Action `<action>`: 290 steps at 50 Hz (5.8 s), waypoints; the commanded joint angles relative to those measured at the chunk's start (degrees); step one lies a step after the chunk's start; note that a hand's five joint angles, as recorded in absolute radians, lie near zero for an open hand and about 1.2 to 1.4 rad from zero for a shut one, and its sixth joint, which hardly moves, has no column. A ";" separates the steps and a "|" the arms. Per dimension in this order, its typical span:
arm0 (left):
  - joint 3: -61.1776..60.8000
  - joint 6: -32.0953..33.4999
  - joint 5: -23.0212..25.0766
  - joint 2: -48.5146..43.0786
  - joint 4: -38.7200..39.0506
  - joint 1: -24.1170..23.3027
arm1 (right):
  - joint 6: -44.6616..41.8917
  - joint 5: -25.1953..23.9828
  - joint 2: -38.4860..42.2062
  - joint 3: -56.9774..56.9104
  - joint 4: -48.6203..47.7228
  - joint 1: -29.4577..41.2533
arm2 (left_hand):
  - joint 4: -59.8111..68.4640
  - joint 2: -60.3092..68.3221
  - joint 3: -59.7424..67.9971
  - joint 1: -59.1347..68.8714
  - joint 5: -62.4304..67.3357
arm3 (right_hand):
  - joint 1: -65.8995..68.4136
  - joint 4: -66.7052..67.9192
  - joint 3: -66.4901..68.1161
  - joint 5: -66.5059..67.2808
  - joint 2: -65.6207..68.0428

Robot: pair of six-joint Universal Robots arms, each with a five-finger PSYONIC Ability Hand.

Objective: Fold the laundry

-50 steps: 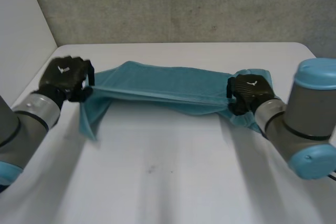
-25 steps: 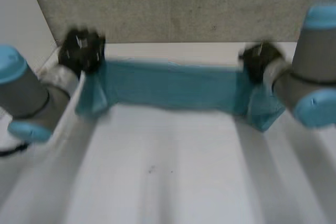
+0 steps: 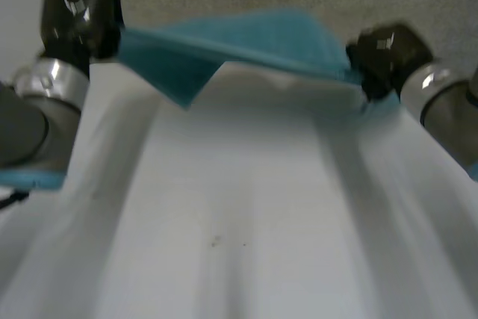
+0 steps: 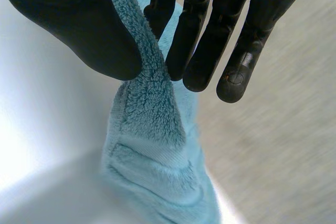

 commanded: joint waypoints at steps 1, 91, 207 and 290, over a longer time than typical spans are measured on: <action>-13.70 0.26 1.00 -0.32 0.43 0.41 | -0.77 -6.26 6.17 4.78 6.62 -4.24 | 11.49 11.05 11.48 14.96 13.96 | 24.83 11.62 11.90 12.99 12.50; -16.26 0.00 1.70 -3.66 0.61 4.11 | 24.89 2.61 4.43 37.83 -37.15 -14.00 | 11.49 11.05 11.48 14.96 13.96 | 24.83 11.62 11.90 12.99 12.50; 8.86 20.12 3.82 -9.89 -39.65 6.66 | -19.76 6.56 14.60 -8.56 19.73 -14.54 | 11.49 11.05 11.48 14.96 13.96 | 24.83 11.62 11.90 12.99 12.50; -10.02 2.19 -1.11 -7.71 -3.87 5.51 | 21.81 -10.22 11.54 22.27 -19.48 -22.27 | 11.49 11.05 11.48 14.96 13.96 | 24.77 11.56 11.84 12.93 12.44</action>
